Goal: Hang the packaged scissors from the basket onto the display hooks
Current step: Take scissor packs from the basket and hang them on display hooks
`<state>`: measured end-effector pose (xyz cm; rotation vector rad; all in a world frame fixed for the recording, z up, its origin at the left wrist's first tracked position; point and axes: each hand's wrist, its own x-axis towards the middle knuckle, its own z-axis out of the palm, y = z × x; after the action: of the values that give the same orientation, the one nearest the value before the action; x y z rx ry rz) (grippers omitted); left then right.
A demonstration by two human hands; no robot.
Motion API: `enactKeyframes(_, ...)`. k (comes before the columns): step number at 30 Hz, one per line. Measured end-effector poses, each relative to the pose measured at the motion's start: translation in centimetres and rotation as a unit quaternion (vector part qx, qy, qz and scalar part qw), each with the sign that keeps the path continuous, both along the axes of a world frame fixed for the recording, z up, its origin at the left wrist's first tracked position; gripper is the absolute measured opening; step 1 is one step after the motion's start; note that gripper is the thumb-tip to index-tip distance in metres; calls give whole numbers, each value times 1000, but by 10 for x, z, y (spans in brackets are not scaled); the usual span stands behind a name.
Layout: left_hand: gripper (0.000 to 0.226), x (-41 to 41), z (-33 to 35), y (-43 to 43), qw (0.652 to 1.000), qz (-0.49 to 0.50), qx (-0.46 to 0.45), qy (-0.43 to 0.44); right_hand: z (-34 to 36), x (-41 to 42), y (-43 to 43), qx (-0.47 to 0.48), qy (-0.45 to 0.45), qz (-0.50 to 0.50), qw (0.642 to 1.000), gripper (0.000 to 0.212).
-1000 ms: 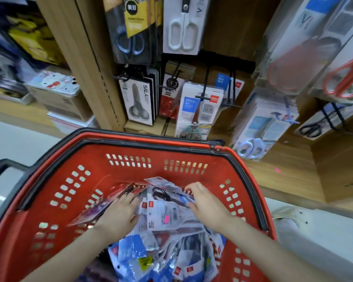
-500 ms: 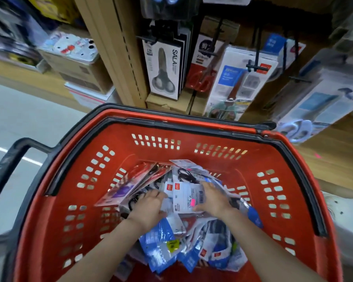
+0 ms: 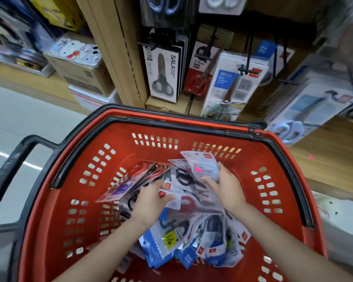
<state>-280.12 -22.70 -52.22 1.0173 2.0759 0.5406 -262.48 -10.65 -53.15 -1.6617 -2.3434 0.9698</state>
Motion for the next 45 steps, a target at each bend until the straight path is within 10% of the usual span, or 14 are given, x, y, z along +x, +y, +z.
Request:
enactKeyframes(9,23,25,49,17,974,87,176,-114,64,1,-30,-21,138,-20,990,33)
enactKeyframes(22,35,52,111,27,933,209,179,-230,107,21,-58,-101,238,-24,966,29)
enactKeyframes(32,27,70,112,26,913,250,139,-289,119,19,-82,-68,171,10,983,70)
enactKeyframes(39,19,71,113,19,882,231,134,-388,94,25,-76,-112,251,-96,957,8)
enactKeyframes(45,55,37,92,21,984,-66,128,-101,105,42,-65,-188,287,-55,938,28)
